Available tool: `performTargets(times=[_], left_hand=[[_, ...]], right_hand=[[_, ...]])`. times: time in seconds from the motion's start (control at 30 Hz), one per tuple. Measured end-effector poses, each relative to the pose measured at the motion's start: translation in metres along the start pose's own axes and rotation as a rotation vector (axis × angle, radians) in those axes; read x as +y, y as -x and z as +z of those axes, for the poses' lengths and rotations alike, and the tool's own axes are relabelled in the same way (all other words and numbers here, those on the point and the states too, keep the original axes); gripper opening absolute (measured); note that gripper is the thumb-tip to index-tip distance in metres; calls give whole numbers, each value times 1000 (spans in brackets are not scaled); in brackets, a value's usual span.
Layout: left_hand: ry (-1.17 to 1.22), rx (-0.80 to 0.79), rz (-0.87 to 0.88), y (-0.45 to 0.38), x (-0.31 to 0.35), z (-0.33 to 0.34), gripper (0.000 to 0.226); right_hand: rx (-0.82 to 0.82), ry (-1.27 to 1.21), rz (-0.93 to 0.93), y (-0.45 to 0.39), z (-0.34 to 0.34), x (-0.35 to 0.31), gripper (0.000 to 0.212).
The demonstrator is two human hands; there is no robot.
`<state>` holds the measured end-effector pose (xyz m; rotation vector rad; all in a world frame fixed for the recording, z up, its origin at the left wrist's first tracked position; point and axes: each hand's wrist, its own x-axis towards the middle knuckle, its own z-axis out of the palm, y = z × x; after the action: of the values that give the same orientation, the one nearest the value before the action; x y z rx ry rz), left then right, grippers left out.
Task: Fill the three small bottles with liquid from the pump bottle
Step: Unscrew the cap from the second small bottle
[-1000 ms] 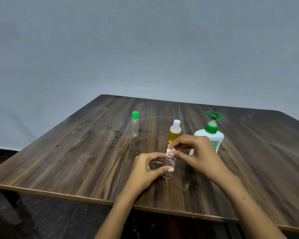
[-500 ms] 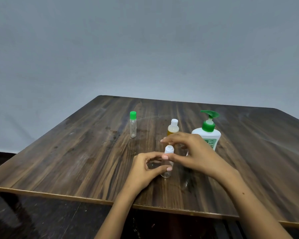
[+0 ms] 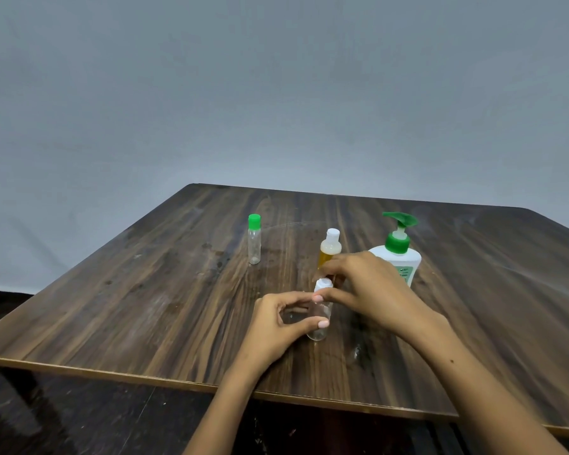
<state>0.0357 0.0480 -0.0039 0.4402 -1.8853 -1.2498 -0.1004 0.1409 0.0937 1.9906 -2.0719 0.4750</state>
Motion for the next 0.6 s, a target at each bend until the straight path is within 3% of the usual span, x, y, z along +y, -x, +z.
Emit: performTargets(times=[0.07,0.13,0.23,0.37,0.53,0.6], left_hand=[[-5,-13,2,0,0,0,39],[-18,-33,13,-1,0,-1,33],[-16,-47,9,-1,-1,-1,32],[-30,-41,22,0,-1,-1,32],[9,-39,19,0,1,4,27],[20,-52,16,2,2,6,25]], right_hand=[[-7,-134,-1,-1,-3,4,10],[15,-284,-2,1,-6,8,14],[171,-482,41,16,-8,11,12],[388,-737,244,62,6,24,18],[565,-761,477,120,27,55,21],[598,-684,491,134,32,66,26]])
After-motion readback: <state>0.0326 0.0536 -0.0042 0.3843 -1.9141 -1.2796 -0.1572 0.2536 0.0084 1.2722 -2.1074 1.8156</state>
